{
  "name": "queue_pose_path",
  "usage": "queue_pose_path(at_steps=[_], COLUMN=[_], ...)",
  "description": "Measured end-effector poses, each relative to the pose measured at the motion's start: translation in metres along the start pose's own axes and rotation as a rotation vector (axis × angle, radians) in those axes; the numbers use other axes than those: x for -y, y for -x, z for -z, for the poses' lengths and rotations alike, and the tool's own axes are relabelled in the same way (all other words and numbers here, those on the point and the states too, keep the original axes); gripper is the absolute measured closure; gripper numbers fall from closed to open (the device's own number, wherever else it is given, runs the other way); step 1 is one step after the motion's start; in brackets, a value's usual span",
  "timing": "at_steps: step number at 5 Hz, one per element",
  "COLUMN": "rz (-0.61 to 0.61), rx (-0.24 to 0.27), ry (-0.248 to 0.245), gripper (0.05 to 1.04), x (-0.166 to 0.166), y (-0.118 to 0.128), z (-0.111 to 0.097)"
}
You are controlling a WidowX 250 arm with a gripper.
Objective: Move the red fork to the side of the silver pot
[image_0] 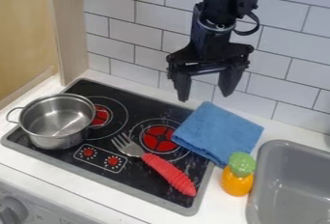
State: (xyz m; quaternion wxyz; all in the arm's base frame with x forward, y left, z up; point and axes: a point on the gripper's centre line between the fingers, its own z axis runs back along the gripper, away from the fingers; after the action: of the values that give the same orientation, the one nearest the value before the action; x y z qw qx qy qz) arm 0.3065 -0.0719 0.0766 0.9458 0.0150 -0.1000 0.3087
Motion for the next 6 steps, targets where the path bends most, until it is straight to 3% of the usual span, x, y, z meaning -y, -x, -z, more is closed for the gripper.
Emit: queue_pose_path(at_steps=[1,2,4,6], rz=[0.012,-0.001,-0.084,-0.381], rx=[-0.039,-0.055,-0.080,-0.120], ry=[-0.050,-0.065,-0.060,-0.194], gripper=[0.085,0.085,0.085,0.085], x=[-0.012,-0.017,-0.034,-0.064], y=[0.012,0.018,0.033,0.055], z=[0.013,0.017,0.000,0.011])
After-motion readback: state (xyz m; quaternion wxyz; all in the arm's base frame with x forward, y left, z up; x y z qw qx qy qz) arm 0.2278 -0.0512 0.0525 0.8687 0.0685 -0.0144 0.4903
